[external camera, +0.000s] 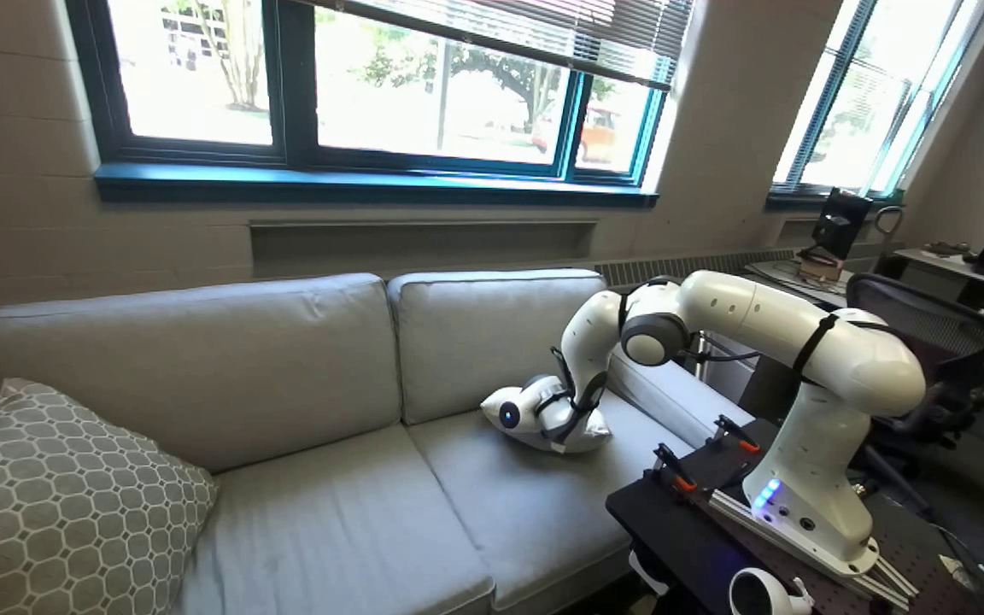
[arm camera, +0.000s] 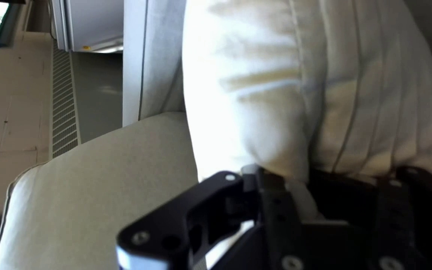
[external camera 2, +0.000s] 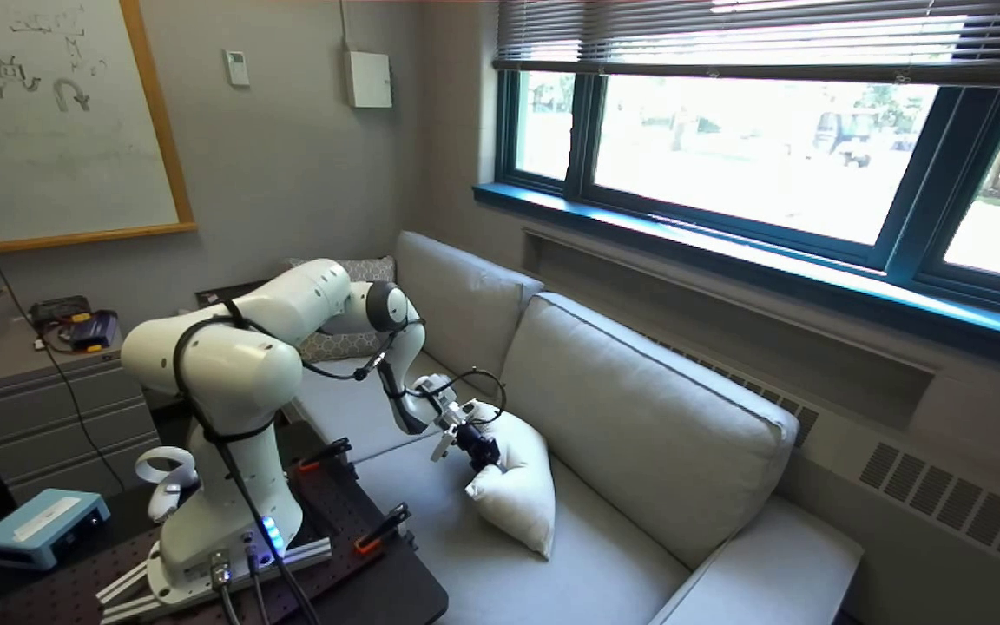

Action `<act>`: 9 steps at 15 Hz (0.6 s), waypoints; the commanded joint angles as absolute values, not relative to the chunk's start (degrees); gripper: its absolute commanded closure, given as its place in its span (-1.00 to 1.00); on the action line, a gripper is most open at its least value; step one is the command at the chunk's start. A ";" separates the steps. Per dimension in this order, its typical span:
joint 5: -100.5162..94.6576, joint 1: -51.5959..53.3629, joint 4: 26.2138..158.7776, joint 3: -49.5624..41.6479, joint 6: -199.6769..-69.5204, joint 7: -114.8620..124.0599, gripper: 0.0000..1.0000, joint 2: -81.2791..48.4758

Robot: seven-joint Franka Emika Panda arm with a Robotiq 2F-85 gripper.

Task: Move the small pillow to the right side of the sofa

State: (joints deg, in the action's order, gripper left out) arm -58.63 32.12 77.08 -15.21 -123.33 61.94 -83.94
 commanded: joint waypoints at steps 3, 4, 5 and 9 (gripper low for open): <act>-51.80 24.65 76.07 -9.02 -125.32 54.65 0.86 -80.23; -51.01 23.46 78.05 -7.70 -126.32 54.25 0.84 -78.27; -50.23 22.40 80.31 -6.99 -127.89 54.34 0.85 -76.23; -50.13 16.91 93.49 -6.62 -138.94 57.59 0.82 -66.51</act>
State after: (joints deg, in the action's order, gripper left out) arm -49.88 21.84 82.19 -7.68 -130.81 56.00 -75.02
